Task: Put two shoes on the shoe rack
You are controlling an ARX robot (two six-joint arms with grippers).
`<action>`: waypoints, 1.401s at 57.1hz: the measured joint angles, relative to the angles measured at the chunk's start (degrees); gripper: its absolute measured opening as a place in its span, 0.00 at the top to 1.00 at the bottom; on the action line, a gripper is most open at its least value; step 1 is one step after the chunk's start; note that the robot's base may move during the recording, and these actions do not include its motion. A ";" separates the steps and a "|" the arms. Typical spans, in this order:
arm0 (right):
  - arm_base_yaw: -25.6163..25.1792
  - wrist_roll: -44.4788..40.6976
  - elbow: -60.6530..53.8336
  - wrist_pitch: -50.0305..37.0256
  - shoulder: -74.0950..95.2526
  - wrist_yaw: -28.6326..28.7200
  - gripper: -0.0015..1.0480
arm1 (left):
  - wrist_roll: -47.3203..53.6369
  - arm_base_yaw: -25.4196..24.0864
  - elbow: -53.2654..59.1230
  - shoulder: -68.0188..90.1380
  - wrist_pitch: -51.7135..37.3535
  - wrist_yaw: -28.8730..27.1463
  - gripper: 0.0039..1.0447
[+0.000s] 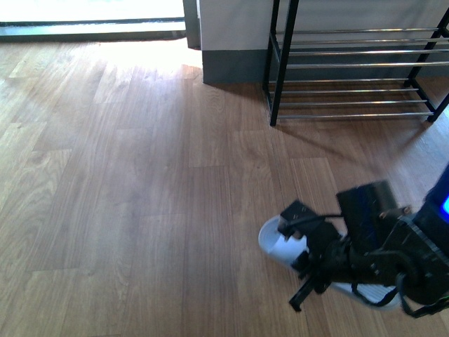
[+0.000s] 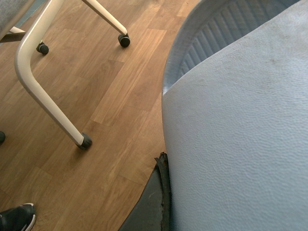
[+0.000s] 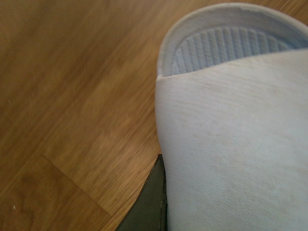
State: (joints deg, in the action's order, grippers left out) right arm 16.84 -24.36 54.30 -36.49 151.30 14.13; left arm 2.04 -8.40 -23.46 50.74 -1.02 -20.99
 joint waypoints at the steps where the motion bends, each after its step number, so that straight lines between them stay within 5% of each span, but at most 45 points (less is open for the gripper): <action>1: -0.15 -0.02 -1.49 -0.55 -2.78 0.02 0.98 | 0.00 0.00 0.00 0.00 0.00 0.00 0.99; 17: -0.85 -1.01 -18.23 -2.25 -38.05 -0.09 0.98 | 0.00 0.00 0.00 0.00 0.00 0.00 0.99; 40: -0.55 -1.25 -37.64 8.94 -94.36 0.20 0.98 | 0.00 0.00 0.00 0.00 0.00 -0.02 0.99; 80: -0.28 -1.25 -38.45 9.25 -98.55 -0.04 0.98 | 0.00 -0.09 0.00 0.00 0.00 -0.02 0.99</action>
State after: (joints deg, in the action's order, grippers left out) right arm 16.56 -25.61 15.86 -27.24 52.75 14.09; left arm 2.04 -8.49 -23.46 50.74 -1.02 -21.02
